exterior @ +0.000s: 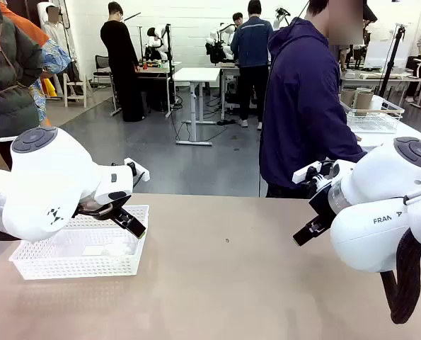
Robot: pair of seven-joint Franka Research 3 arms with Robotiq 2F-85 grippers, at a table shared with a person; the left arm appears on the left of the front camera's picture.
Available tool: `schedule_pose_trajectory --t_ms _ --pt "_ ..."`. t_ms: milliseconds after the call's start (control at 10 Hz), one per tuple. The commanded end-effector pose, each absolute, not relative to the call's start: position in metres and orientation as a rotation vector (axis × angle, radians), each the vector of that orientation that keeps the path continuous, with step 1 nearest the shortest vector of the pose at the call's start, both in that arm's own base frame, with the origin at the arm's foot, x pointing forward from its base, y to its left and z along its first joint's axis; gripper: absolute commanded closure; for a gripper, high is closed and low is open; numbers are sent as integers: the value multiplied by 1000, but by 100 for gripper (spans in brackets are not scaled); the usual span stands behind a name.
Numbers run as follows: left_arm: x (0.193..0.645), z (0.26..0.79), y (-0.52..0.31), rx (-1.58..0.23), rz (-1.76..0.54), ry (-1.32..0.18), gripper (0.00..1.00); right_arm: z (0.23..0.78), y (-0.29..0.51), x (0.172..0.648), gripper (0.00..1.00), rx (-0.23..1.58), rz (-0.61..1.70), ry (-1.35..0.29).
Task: Clean and organize the cups into the basket.
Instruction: Pick up the Organizing basket and move it to the center of the table, then pick up the Reusable plastic cup from the right side of the table and place it inside the Organizing basket.
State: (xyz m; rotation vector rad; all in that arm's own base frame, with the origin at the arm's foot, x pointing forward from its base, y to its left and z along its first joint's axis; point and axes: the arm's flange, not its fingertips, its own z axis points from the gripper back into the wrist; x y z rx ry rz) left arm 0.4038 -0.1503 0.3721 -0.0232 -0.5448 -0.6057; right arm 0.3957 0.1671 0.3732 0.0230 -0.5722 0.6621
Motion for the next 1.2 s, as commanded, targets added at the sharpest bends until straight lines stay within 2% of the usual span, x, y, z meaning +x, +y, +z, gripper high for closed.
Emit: schedule_pose_trajectory --t_ms 0,1100 --pt "404 372 -150 -23 -606 -545 0 373 167 396 0 23 662 -572" --pt "404 372 -150 -23 -606 -545 0 373 167 396 0 23 662 -572"
